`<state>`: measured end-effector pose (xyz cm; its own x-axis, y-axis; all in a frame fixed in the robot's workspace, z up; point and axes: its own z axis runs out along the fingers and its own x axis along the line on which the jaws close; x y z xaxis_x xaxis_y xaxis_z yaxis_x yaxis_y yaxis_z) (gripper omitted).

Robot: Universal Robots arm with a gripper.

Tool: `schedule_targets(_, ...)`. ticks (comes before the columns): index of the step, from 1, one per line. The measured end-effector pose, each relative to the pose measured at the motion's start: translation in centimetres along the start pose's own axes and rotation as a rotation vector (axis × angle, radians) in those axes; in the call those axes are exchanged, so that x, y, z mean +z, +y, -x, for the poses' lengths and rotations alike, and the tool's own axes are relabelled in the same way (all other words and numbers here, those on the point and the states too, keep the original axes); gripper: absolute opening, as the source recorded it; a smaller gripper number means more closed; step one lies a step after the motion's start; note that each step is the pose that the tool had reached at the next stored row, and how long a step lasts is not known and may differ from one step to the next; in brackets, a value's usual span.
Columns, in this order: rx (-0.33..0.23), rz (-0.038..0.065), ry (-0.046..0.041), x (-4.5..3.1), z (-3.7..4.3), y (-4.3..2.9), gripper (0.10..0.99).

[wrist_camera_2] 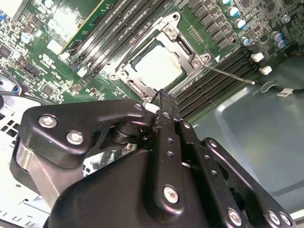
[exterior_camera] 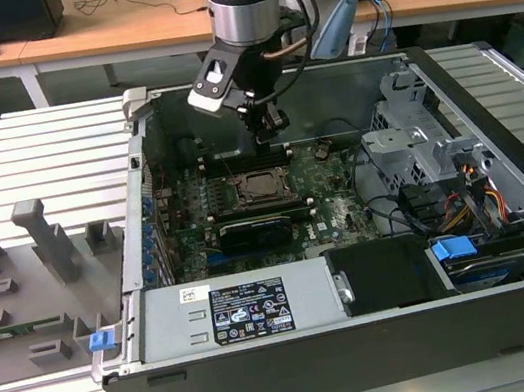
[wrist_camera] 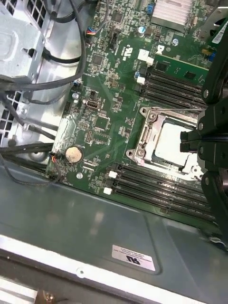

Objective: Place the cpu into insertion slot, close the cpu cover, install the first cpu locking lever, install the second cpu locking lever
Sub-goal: 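Install the first cpu locking lever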

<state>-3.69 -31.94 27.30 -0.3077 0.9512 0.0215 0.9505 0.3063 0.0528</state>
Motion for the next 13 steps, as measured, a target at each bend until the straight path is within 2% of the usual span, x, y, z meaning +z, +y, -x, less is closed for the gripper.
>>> schedule_targets(13,-0.258,-0.005,0.0136,0.01,0.00,0.00,0.106)
